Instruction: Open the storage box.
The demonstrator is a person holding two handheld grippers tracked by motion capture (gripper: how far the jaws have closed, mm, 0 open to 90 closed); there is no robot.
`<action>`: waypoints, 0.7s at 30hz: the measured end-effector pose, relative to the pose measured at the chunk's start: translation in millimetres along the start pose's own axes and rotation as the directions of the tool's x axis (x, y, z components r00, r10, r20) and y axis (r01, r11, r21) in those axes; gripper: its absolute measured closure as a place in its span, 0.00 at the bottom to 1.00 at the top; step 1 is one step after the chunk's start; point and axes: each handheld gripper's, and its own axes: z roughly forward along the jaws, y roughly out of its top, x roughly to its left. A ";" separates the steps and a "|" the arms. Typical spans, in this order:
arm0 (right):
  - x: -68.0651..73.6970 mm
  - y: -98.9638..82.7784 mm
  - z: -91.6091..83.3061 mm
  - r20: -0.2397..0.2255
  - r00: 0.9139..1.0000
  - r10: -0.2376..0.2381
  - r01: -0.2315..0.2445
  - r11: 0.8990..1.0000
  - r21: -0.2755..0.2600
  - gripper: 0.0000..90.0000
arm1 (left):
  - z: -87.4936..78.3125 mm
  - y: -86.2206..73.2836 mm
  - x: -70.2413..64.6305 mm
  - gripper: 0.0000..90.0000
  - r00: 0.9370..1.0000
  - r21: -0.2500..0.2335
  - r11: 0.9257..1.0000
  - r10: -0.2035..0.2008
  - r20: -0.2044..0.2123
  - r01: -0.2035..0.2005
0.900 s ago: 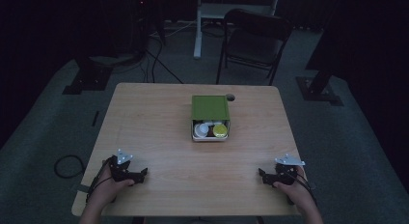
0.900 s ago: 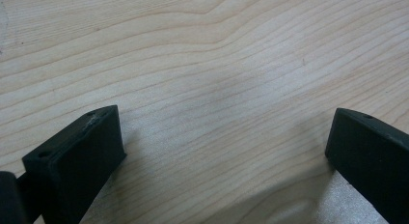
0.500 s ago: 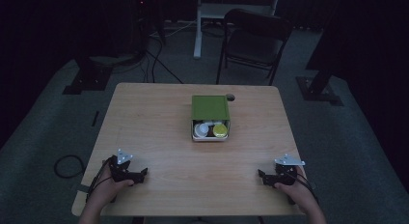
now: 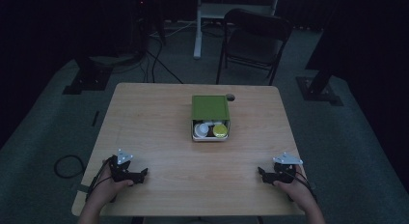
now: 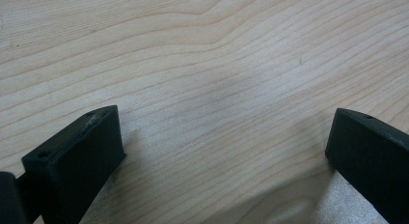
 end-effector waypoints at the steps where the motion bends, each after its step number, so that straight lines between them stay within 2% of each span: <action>1: 1.6 0.9 0.0 0.000 1.000 -0.021 0.021 1.000 -0.002 0.16 | 0.0 0.0 0.0 0.00 1.000 0.000 1.000 0.000 0.000 0.000; 5: 4.0 5.8 1.0 0.002 0.998 -0.070 0.070 0.997 0.014 0.16 | 0.0 0.0 0.0 0.00 1.000 0.000 1.000 0.000 0.000 0.000; 7: 4.5 7.3 1.3 0.011 0.997 -0.078 0.078 0.997 0.019 0.17 | 0.0 -0.1 0.1 0.00 1.000 0.000 1.000 0.001 0.001 -0.001; 8: 5.7 10.2 2.4 0.022 0.994 -0.103 0.103 0.994 0.025 0.17 | 0.0 -0.1 0.1 0.00 1.000 -0.001 1.000 0.001 0.001 -0.001; 14: 11.6 16.3 7.5 0.043 0.988 -0.151 0.150 0.989 0.018 0.17 | 0.0 -0.1 0.2 0.00 1.000 -0.001 1.000 0.002 0.001 -0.002; 16: 16.1 20.4 10.8 0.072 0.980 -0.187 0.187 0.982 0.014 0.17 | 0.1 -0.1 0.2 0.00 1.000 0.000 1.000 0.002 0.001 -0.002; 17: 16.1 20.4 10.8 0.072 0.980 -0.187 0.187 0.982 0.014 0.17 | 0.0 -0.1 0.2 0.00 1.000 0.000 1.000 0.002 0.001 -0.002; 21: 22.7 26.0 14.8 0.092 0.967 -0.237 0.238 0.971 0.005 0.18 | 0.0 0.0 0.3 0.00 1.000 0.000 1.000 0.003 0.002 -0.003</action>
